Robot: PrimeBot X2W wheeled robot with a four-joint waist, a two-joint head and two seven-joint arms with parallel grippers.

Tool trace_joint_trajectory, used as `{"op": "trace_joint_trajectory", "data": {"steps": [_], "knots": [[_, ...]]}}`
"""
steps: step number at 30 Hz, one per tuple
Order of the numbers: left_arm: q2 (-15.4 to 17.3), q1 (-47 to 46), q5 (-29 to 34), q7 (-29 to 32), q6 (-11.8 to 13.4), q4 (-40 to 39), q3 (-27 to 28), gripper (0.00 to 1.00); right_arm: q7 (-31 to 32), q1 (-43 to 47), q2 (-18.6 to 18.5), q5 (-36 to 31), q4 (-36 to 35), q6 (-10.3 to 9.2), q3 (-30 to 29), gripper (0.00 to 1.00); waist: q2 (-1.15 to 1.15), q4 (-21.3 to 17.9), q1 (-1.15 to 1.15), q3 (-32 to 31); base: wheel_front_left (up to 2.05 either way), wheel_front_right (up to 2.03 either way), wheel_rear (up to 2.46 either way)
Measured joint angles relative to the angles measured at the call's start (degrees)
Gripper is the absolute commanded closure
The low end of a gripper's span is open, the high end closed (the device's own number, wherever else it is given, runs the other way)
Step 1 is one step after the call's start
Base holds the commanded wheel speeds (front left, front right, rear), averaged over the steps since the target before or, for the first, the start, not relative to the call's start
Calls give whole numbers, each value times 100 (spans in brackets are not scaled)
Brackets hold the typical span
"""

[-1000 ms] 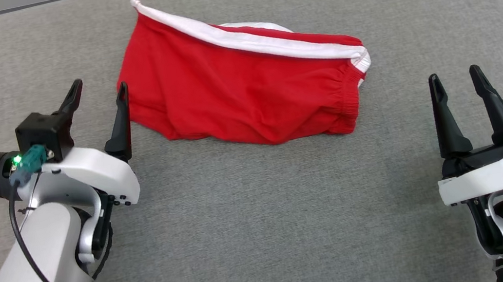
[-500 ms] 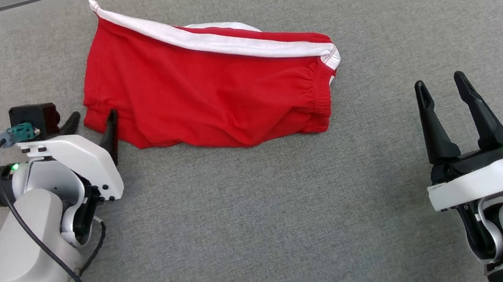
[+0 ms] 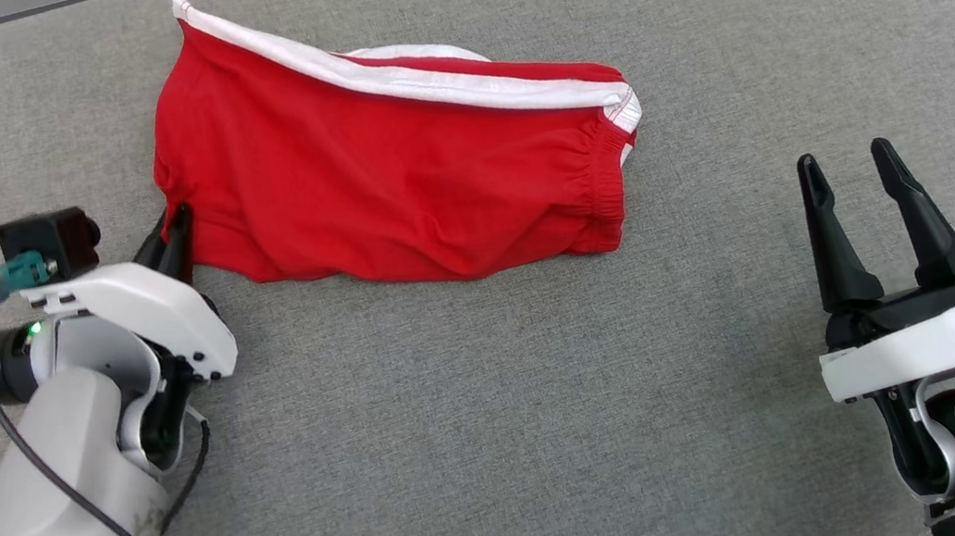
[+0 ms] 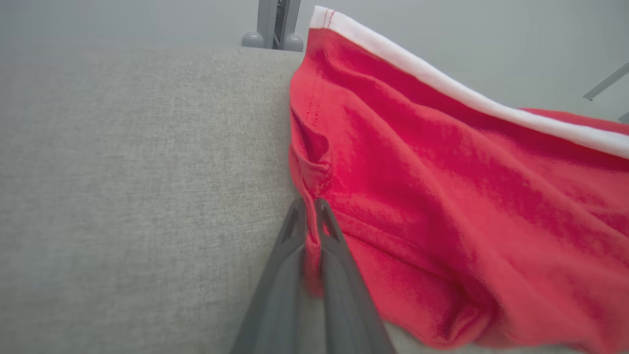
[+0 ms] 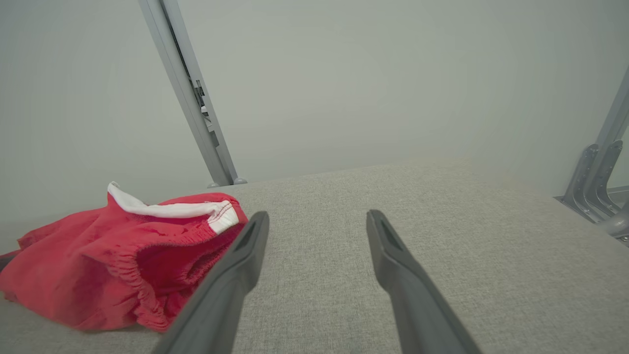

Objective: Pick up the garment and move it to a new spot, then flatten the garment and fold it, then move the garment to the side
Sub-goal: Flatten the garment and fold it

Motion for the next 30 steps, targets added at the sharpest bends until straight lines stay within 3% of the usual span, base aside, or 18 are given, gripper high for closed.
{"op": "trace_joint_trajectory", "data": {"steps": [8, 21, 29, 30], "knots": [[-51, 914, -162, -537, 248, -856, 177, 100, -18, 125, -3, -13, -32, 0, -140, 0, 0, 156, 0, -108, 0, 0, 0], [69, 2859, -266, -397, 1100, -3441, 186, 100, 166, 311, 0, -203, -202, 0, -286, 0, 0, 685, 0, -308, 0, 0, 0], [127, 2949, -368, -137, 1155, -3498, 137, 100, 229, 500, 1, -103, -281, 0, -346, 0, 0, 848, 0, -378, 0, 0, 0], [124, 2926, -368, -187, 1161, -3450, 171, 82, 229, 510, 0, -92, -280, 0, -335, 0, 0, 838, 0, -387, 0, 0, 0]]}}
